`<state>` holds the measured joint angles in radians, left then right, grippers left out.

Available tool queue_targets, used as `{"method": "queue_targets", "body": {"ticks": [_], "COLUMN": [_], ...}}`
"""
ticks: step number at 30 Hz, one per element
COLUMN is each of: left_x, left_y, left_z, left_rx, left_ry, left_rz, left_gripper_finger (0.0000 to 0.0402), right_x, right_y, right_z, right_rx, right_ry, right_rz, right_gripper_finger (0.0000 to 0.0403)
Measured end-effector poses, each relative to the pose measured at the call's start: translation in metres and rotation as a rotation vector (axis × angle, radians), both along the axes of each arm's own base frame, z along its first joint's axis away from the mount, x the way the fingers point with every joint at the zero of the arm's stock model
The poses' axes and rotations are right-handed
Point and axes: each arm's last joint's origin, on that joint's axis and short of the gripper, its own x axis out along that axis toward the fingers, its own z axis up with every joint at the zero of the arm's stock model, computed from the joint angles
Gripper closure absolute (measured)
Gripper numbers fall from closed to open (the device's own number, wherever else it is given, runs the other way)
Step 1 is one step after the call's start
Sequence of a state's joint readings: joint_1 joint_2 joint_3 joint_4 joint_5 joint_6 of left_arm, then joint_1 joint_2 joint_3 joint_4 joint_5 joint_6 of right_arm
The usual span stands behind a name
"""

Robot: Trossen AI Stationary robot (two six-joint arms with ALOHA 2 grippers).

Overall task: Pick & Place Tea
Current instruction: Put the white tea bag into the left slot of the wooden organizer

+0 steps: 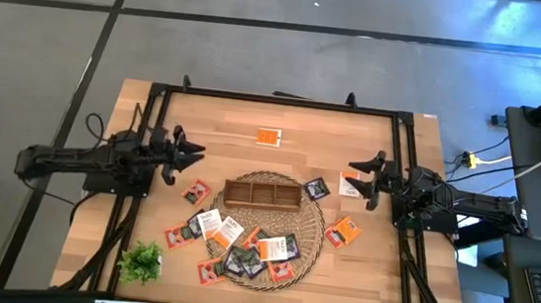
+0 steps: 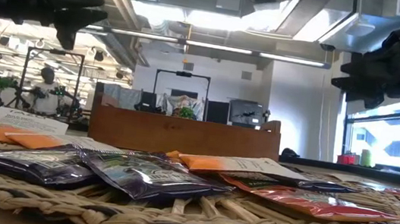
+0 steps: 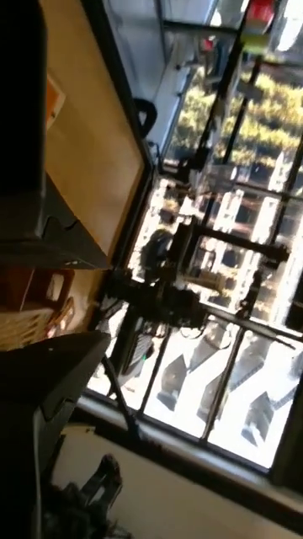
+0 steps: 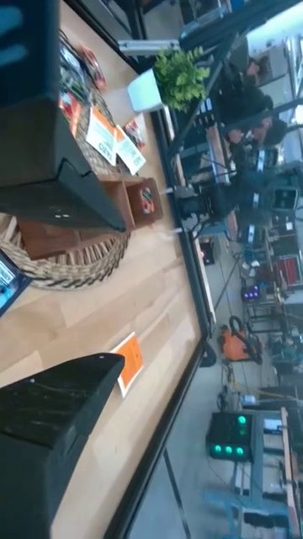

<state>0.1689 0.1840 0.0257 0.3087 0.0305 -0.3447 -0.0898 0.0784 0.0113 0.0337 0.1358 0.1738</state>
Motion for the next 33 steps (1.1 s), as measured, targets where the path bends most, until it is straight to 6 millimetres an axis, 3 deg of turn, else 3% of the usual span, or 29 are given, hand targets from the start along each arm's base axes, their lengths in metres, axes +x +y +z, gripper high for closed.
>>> {"method": "queue_targets", "body": {"ticks": [8, 14, 18, 25, 33], "left_x": [0.035, 0.061, 0.075, 0.091, 0.103], "left_y": [-0.011, -0.019, -0.024, -0.038, -0.050], "left_z": [0.022, 0.035, 0.040, 0.027, 0.001], "left_rx": [-0.052, -0.197, -0.364, -0.639, -0.672], "left_ry": [0.271, 0.781, 0.960, 1.093, 1.242], "left_rz": [-0.107, -0.115, -0.102, -0.165, -0.123], "left_gripper_finger": [0.0276, 0.0276, 0.0276, 0.0276, 0.0276], "right_x": [0.000, 0.000, 0.000, 0.000, 0.000], "right_y": [0.000, 0.000, 0.000, 0.000, 0.000], "right_z": [0.000, 0.000, 0.000, 0.000, 0.000], "right_rx": [0.004, 0.031, 0.031, 0.031, 0.033], "right_ry": [-0.003, -0.010, -0.010, -0.009, -0.009], "right_rz": [-0.005, -0.005, -0.005, -0.004, -0.004], "right_gripper_finger": [0.0156, 0.0156, 0.0156, 0.0156, 0.0156]}}
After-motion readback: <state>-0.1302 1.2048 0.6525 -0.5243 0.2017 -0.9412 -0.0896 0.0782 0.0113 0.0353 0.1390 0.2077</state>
